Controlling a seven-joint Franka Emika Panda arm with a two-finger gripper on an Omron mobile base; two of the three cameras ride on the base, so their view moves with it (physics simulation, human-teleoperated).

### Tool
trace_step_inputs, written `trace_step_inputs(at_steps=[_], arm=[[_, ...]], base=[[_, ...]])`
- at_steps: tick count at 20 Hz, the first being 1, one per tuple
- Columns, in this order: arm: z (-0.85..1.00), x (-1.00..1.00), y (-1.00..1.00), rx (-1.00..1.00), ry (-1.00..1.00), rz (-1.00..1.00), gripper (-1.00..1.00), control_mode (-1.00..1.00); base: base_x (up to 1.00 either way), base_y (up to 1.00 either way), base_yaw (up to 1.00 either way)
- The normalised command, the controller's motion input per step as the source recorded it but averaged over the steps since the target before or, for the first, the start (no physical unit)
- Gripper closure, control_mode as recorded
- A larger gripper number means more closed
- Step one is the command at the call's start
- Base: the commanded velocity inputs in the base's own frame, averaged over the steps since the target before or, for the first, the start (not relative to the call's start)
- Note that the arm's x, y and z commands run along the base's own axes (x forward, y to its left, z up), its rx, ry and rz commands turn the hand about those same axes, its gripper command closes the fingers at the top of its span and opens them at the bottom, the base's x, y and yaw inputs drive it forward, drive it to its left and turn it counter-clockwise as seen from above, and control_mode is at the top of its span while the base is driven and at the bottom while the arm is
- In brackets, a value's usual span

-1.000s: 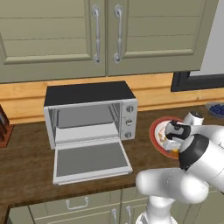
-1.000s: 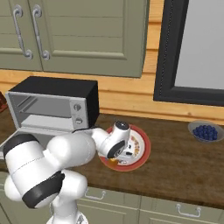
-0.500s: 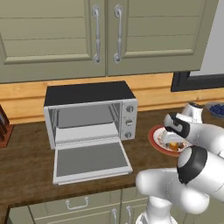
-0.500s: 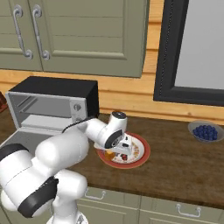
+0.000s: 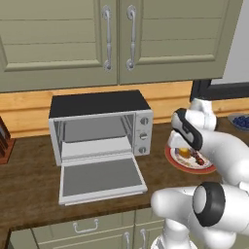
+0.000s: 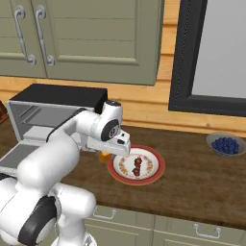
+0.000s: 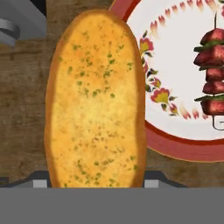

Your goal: Pick up the kebab skewer and baguette bread, and place them inside the toaster oven. Close the toaster oven door and start by setting the timer.

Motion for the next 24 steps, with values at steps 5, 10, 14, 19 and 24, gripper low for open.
trace_step_inputs(at_steps=[5, 10, 14, 19, 24], arm=[[0.49, -0.03, 0.82, 0.00, 0.18, -0.06, 1.00, -1.00], [0.10, 0.00, 1.00, -0.06, 0.08, -0.09, 1.00, -1.00], [0.07, -0.10, 1.00, -0.07, 0.00, -0.09, 1.00, -1.00], [0.07, -0.27, 1.00, -0.09, -0.05, -0.09, 1.00, -1.00], [0.02, -0.10, 0.92, -0.10, -0.21, -0.09, 1.00, -1.00]], base=[[0.00, 0.00, 0.00], [0.00, 0.00, 0.00], [0.00, 0.00, 0.00], [0.00, 0.00, 0.00], [0.00, 0.00, 0.00]])
